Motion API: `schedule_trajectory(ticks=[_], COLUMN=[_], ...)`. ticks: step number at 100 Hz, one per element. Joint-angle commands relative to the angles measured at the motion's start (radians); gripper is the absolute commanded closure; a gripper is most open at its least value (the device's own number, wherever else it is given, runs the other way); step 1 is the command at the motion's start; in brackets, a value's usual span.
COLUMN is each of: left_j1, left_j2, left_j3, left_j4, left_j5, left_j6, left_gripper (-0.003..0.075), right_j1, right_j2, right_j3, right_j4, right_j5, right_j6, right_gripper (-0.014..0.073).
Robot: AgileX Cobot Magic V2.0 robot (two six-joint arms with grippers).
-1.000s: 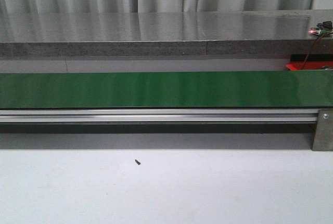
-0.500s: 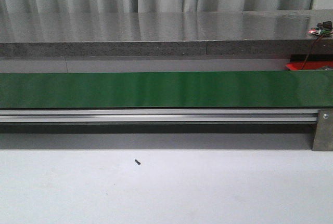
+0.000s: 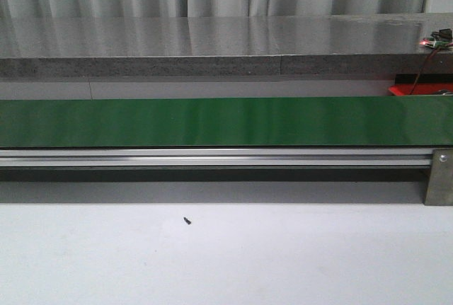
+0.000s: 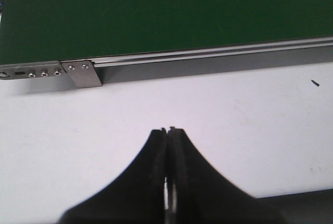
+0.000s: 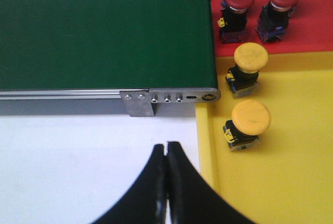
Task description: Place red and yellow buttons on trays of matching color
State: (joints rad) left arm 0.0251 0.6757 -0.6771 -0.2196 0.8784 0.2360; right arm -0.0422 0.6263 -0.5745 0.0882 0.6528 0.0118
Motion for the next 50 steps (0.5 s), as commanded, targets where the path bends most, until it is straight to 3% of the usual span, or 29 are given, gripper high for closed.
schedule_trajectory(ticks=[1,50], left_j1=[-0.008,-0.008], left_j2=[-0.001,-0.001], left_j3=[-0.025,-0.025], left_j4=[-0.015,-0.015], left_j5=[-0.051,-0.051], left_j6=[-0.009,-0.009], left_gripper=[0.0740,0.0740], right_j1=[0.003,0.003], right_j2=[-0.012,-0.012], right_j3=[-0.021,-0.021], right_j4=[-0.012,-0.001], right_j5=[-0.096,-0.089], right_j6=[0.002,0.002], right_gripper=[0.0652,0.0652])
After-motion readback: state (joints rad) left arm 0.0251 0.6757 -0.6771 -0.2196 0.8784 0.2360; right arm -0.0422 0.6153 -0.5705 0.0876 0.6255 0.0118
